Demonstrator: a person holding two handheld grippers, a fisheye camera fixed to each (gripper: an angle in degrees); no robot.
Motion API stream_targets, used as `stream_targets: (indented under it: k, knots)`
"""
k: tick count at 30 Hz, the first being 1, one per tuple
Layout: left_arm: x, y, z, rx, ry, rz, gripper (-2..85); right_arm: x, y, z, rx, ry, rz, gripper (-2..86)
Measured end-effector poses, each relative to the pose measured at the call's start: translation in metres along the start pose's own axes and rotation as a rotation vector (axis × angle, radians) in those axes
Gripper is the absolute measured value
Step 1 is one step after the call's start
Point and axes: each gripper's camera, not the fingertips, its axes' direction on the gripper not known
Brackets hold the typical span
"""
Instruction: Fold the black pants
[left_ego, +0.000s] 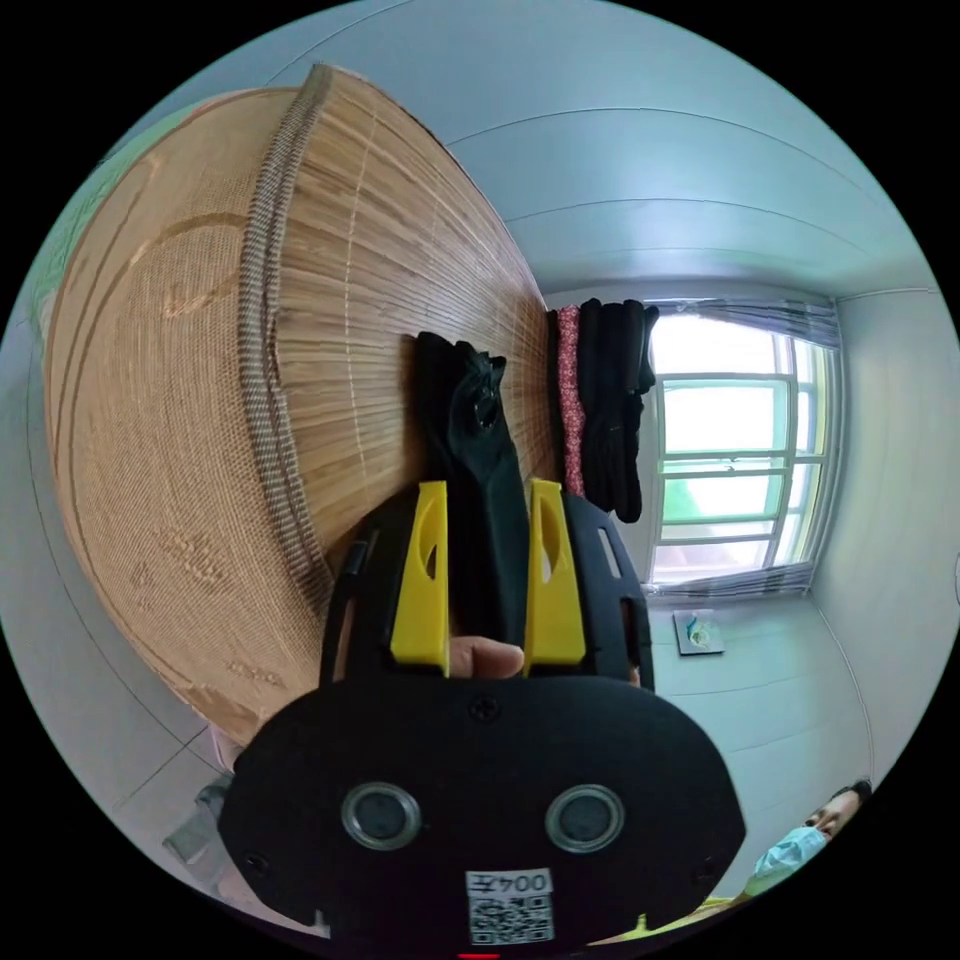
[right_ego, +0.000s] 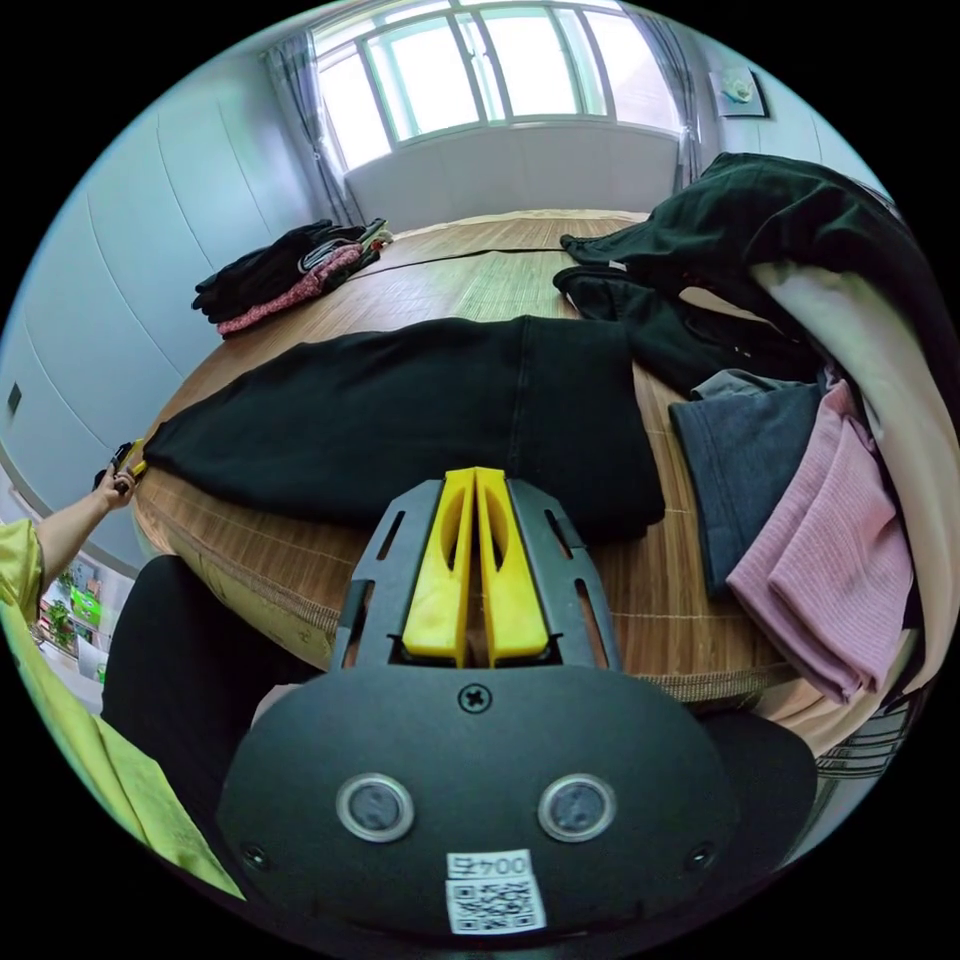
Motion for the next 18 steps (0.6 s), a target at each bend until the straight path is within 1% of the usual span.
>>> stream_targets:
  k: [4, 6, 10, 13, 15, 16, 18]
  knots:
    - [0.0, 0.0, 0.012, 0.012, -0.007, 0.02, 8.6, -0.004, -0.001, 0.004, 0.001, 0.008, 0.013, -0.8]
    - [-0.002, 0.006, 0.018, 0.035, -0.058, 0.029, 5.8, -0.006, -0.001, 0.006, 0.001, 0.011, 0.02, -0.9]
    - [0.01, 0.025, 0.018, 0.112, 0.001, 0.15, 4.6, -0.007, -0.003, 0.01, -0.001, 0.009, 0.038, -0.8]
    - [0.044, 0.043, 0.019, 0.117, 0.026, 0.306, 4.2, -0.009, -0.003, 0.013, 0.004, 0.01, 0.041, -0.8]
    - [0.085, 0.063, 0.022, 0.089, 0.021, 0.468, 4.0, -0.009, -0.003, 0.015, 0.009, 0.007, 0.041, -0.8]
    - [0.098, 0.069, 0.023, 0.077, 0.022, 0.515, 4.0, -0.009, -0.002, 0.016, 0.013, 0.004, 0.042, -0.8]
    - [0.149, 0.102, 0.029, 0.043, 0.001, 0.708, 3.9, -0.008, -0.002, 0.017, 0.02, -0.003, 0.044, -0.9]
